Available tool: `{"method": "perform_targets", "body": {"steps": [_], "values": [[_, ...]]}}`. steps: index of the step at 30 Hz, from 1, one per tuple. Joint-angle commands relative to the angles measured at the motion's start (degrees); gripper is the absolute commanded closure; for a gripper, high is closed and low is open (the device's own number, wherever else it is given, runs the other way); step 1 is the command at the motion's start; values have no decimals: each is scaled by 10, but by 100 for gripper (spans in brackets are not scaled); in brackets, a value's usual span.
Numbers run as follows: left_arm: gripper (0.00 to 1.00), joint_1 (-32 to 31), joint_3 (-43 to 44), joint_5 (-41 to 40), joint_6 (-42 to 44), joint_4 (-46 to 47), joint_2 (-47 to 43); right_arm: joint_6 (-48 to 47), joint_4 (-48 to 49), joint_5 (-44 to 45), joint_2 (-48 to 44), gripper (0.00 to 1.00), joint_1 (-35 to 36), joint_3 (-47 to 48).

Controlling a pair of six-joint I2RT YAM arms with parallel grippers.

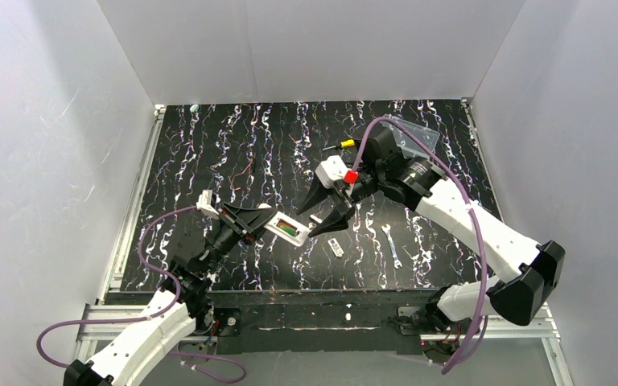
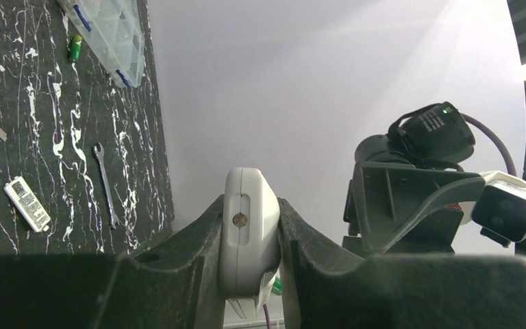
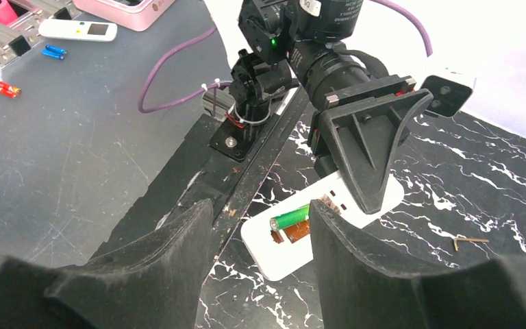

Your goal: Load the batteries into the remote control

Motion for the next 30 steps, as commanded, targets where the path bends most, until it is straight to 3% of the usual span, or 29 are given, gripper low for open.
{"method": "perform_targets", "body": {"steps": [1,13,30], "values": [[100,0,31,22,-4,60,-6,-41,-8,-38,13,39,-3,27],[100,0,32,39,-8,90,6,-103,-107,-87,83,44,-2,77],[100,0,34,45,-8,101,10,-149,-174,-80,136,46,-1,103]]}}
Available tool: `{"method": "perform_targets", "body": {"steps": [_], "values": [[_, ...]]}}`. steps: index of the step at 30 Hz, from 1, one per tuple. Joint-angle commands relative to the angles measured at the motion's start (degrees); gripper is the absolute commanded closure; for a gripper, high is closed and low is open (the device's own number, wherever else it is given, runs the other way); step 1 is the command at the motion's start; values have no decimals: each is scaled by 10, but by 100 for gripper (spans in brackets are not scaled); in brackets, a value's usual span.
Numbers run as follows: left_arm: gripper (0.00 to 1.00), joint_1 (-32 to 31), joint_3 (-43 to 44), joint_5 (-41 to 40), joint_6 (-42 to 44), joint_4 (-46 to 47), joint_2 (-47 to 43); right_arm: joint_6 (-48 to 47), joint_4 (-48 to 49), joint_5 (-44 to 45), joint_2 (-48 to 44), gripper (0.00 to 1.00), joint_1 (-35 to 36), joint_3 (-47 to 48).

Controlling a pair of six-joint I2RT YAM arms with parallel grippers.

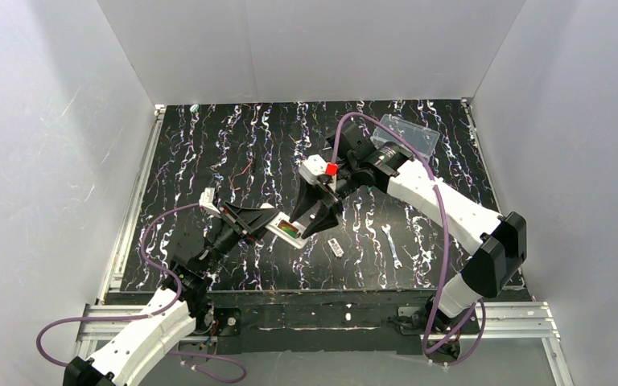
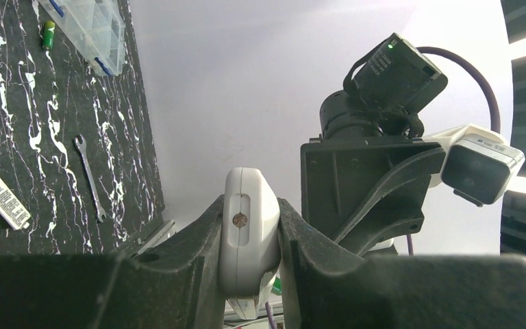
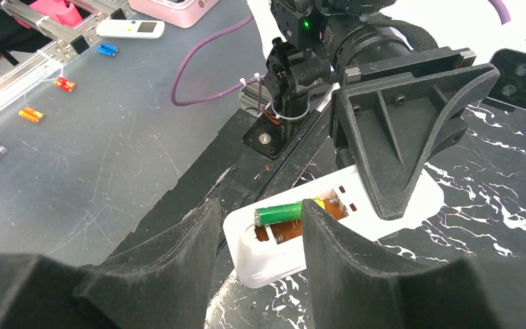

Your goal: Load the batteries into the remote control

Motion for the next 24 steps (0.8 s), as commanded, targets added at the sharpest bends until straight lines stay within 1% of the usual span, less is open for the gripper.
{"method": "perform_targets", "body": {"steps": [1,17,24], "values": [[100,0,30,15,-2,69,-3,-18,-20,-7,5,46,0,20],[100,0,29,15,-3,74,0,-18,-20,13,34,47,7,40],[100,0,30,15,-2,77,4,-17,-26,16,39,49,8,42]]}}
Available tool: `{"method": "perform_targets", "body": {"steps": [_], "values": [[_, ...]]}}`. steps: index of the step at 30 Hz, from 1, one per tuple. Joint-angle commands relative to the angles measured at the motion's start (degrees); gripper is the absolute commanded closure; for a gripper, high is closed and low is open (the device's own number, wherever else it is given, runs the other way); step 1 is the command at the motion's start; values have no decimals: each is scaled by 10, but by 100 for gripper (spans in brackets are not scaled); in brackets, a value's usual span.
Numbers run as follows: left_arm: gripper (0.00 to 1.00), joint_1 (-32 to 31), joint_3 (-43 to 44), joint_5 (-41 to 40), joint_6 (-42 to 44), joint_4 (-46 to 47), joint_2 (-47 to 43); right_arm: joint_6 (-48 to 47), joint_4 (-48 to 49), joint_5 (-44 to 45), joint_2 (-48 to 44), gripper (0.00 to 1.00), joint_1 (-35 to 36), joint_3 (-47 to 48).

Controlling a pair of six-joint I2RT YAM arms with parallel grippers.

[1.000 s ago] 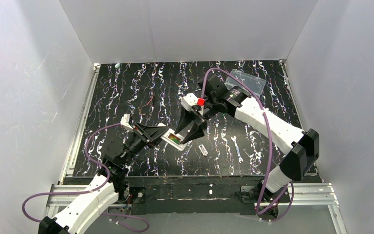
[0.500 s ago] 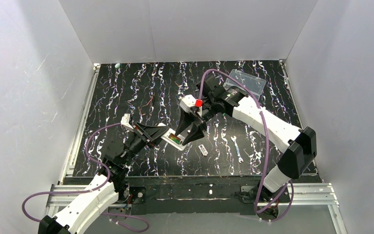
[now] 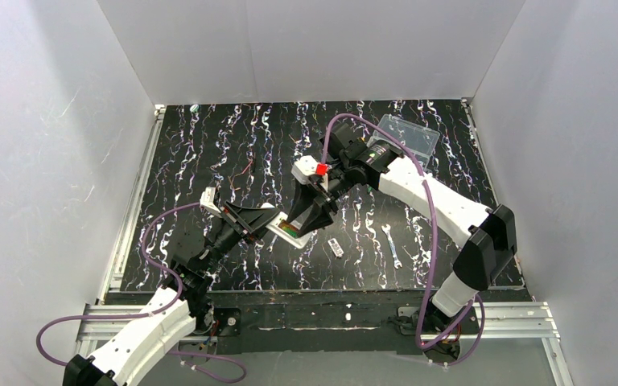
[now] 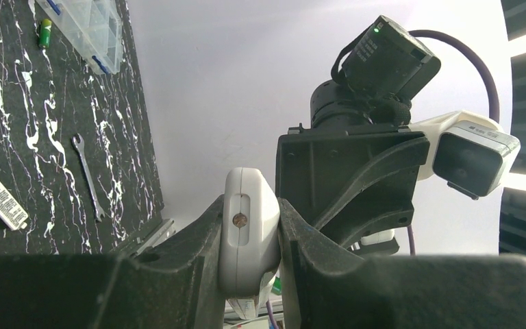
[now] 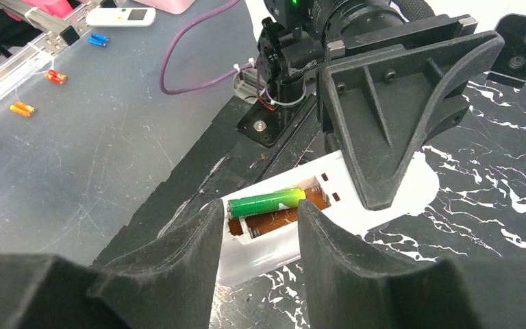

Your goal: Load the batteries into the remote control

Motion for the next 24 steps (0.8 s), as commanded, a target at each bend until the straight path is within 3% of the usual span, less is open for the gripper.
{"method": "perform_targets", "body": {"steps": [1,18,24], "values": [[100,0,30,11,-1,67,-4,-4,-10,-4,4,49,4,25],[100,0,28,7,0,72,-3,-43,-60,-12,19,51,15,38],[100,1,27,4,1,74,-7,-52,-83,-5,33,56,18,52]]}}
